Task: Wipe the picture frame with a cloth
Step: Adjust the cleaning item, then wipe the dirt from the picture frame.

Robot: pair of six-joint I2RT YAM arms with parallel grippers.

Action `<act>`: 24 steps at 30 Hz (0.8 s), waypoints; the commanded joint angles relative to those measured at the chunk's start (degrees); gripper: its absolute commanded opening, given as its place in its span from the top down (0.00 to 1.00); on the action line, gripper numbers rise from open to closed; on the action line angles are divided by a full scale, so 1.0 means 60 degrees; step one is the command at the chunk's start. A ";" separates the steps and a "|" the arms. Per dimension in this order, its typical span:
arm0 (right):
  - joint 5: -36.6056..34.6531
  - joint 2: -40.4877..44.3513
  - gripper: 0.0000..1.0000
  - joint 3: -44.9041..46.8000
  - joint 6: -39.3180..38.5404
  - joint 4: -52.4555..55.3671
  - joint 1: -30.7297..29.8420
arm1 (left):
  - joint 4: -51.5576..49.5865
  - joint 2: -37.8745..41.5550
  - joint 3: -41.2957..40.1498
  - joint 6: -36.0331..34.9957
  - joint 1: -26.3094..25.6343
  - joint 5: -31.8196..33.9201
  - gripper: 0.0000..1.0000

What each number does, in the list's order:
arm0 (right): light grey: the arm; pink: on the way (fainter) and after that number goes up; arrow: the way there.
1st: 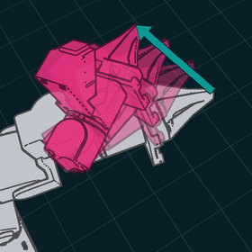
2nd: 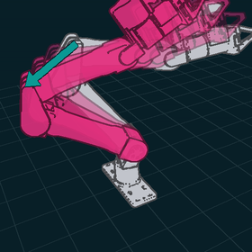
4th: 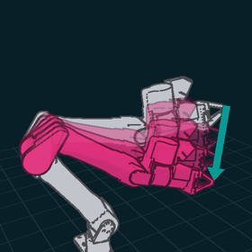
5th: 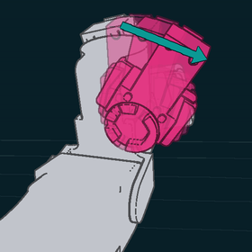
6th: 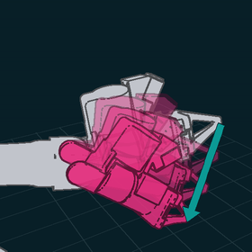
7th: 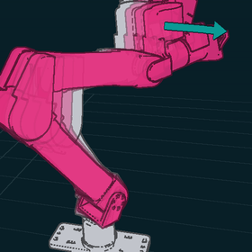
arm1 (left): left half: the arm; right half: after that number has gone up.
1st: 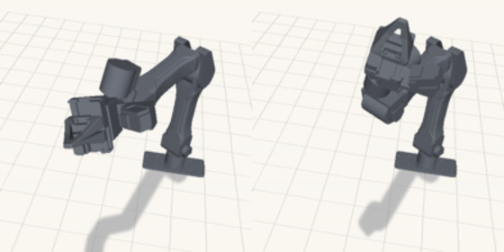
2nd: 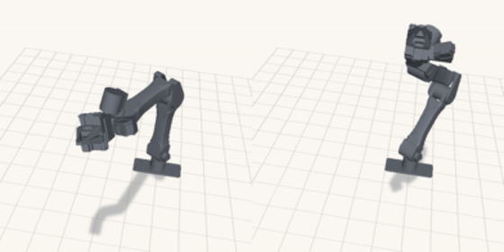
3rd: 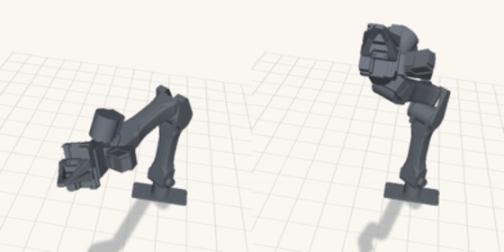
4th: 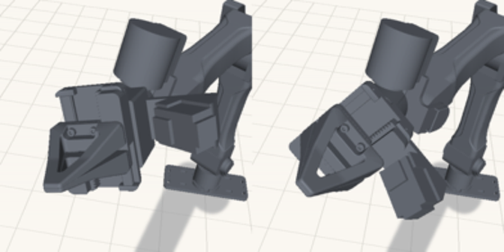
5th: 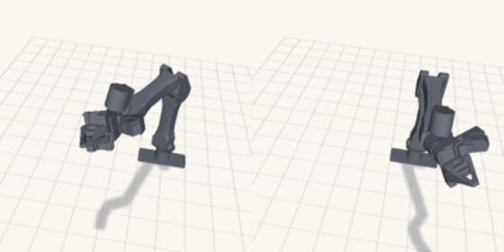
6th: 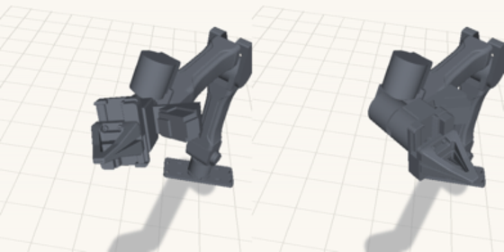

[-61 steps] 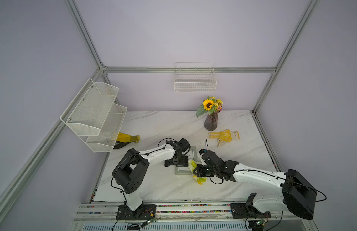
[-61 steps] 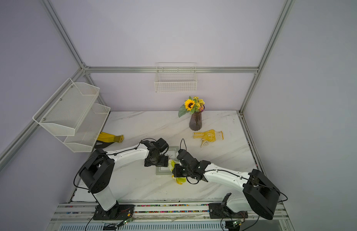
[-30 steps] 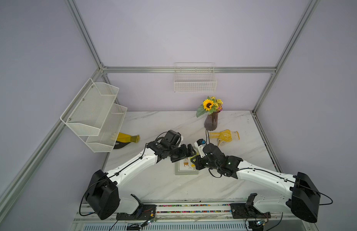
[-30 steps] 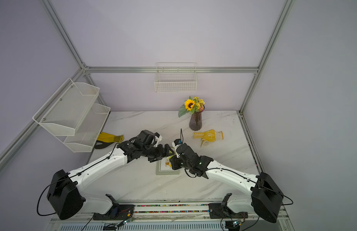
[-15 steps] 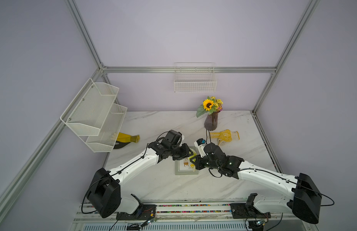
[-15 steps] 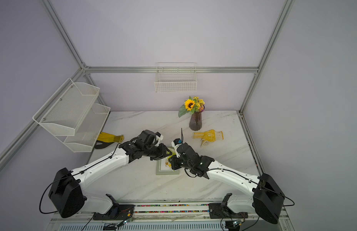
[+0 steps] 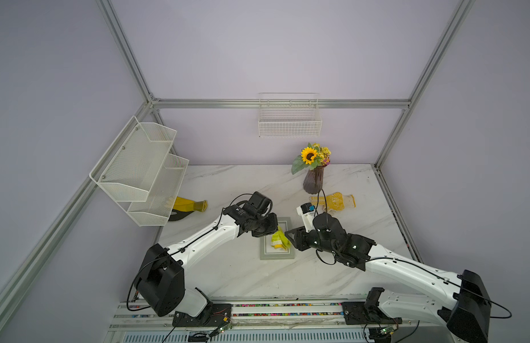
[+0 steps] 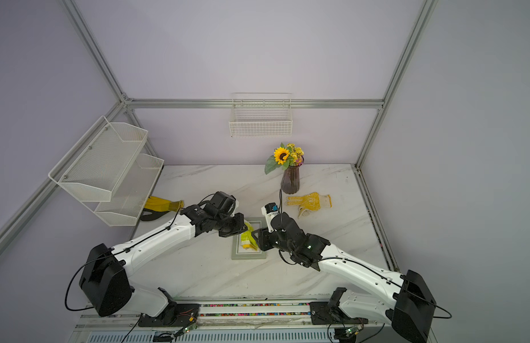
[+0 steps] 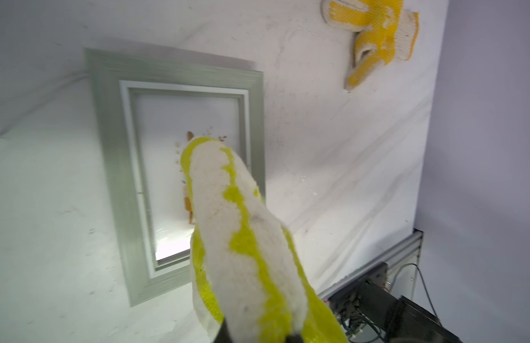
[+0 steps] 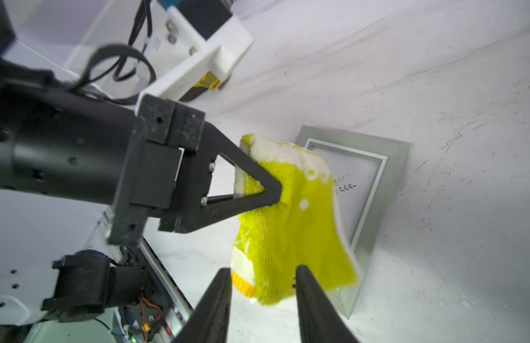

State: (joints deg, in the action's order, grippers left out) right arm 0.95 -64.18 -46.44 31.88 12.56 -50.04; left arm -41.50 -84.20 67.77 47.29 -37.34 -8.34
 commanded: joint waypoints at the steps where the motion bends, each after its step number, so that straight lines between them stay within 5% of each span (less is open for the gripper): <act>1: -0.0723 0.0052 0.52 -0.0002 0.0049 0.0230 -0.0053 | -0.1759 0.0450 0.0965 -0.0846 0.0083 0.2098 1.00; 10: -0.1786 -0.2504 0.53 -0.0408 0.0368 0.0040 0.0283 | -0.3745 0.0432 0.1934 -0.1337 0.0086 0.3886 1.00; 24: -0.0957 -0.4975 0.47 -0.0639 0.0510 -0.0797 0.0861 | -0.4619 0.0031 0.1584 -0.1011 0.0084 0.5154 1.00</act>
State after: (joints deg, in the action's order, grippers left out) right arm -5.67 -92.51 -48.82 34.89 9.76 -45.32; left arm -68.71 -83.48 77.89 40.95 -37.04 20.18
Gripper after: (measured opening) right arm 0.532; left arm 0.070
